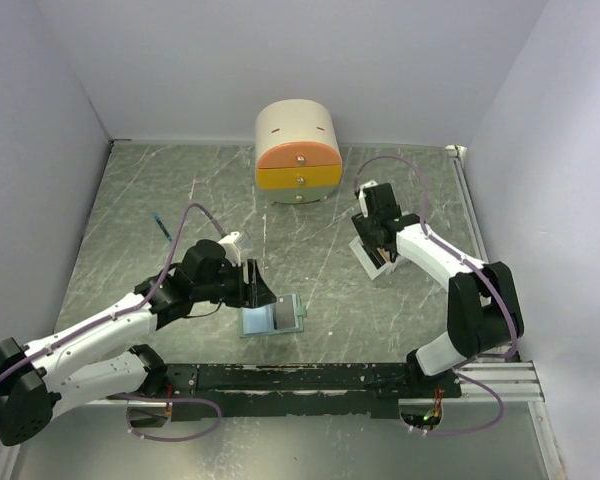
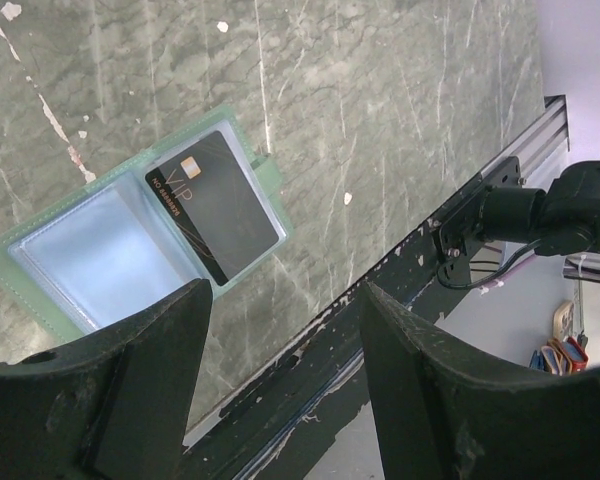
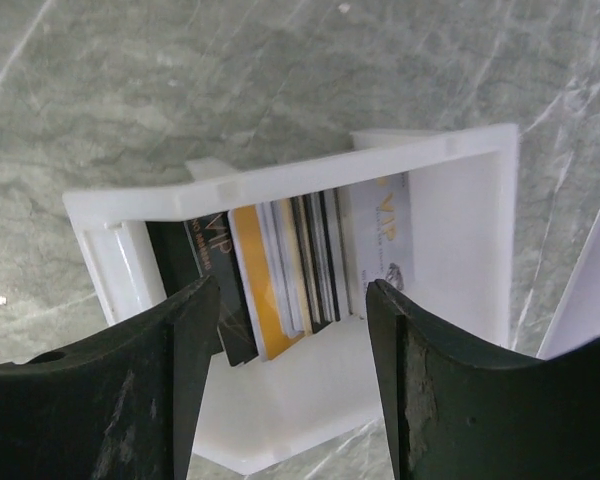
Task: Put the credit cards into the card holder
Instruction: Pick up the credit card from the storage box.
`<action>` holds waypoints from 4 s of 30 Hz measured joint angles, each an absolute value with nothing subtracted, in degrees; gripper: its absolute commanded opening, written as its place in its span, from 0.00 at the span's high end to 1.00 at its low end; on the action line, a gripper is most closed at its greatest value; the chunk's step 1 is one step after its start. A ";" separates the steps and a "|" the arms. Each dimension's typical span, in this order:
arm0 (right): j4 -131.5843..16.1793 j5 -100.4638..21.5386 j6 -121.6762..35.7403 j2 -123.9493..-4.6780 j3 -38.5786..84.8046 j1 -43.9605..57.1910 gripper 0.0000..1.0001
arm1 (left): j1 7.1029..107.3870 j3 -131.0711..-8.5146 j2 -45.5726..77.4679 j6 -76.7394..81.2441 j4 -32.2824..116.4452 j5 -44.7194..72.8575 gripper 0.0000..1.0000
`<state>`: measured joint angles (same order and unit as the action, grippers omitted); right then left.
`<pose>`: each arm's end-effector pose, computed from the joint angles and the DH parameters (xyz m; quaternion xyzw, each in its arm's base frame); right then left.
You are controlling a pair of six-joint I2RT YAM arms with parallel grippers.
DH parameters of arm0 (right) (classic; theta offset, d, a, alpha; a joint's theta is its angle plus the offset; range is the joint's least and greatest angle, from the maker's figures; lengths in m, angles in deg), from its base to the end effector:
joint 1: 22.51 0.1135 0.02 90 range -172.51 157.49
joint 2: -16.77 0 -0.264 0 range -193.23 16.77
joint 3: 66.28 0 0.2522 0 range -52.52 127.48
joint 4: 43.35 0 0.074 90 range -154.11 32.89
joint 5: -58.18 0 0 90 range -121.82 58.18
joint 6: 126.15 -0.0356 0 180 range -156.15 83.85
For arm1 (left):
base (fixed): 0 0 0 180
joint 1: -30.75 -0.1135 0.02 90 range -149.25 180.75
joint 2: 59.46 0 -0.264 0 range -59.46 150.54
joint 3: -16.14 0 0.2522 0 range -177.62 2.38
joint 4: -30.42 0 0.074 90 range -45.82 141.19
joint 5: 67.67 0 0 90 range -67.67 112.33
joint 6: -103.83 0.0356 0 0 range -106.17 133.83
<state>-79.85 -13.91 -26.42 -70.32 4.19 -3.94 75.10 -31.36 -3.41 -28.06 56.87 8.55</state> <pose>0.3002 0.0893 0.2187 -0.1813 0.9207 -0.1231 0.3229 0.1449 -0.1535 0.2327 0.0743 0.8792 -0.3910 0.2619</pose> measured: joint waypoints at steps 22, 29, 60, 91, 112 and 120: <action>-74.65 -2.61 -24.69 -75.37 -0.93 2.02 0.49 | 75.10 -29.81 -4.50 -28.12 57.33 8.57 0.28; -74.04 1.87 -24.65 -76.18 -1.21 3.47 0.55 | 75.10 -29.79 -5.02 -28.21 57.33 8.57 0.29; -69.20 10.02 -25.59 -79.70 -1.58 3.40 0.69 | 75.10 -29.79 -5.05 -28.76 57.33 8.59 0.29; -66.14 8.62 -24.91 -82.80 -0.08 0.65 0.74 | 75.10 -29.79 -5.90 -29.74 57.33 8.62 0.29; -66.41 9.74 -24.06 -81.40 1.17 -0.38 0.82 | 75.10 -29.41 -5.46 -30.13 57.29 8.59 0.29; -66.41 9.50 -23.64 -81.29 1.17 -0.45 0.85 | 75.10 -29.37 -5.46 -30.16 57.29 8.59 0.29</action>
<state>-66.41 9.50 -23.64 -81.29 1.17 -0.45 75.10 -29.37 -5.46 -30.16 57.29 8.59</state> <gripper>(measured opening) 0.158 0.708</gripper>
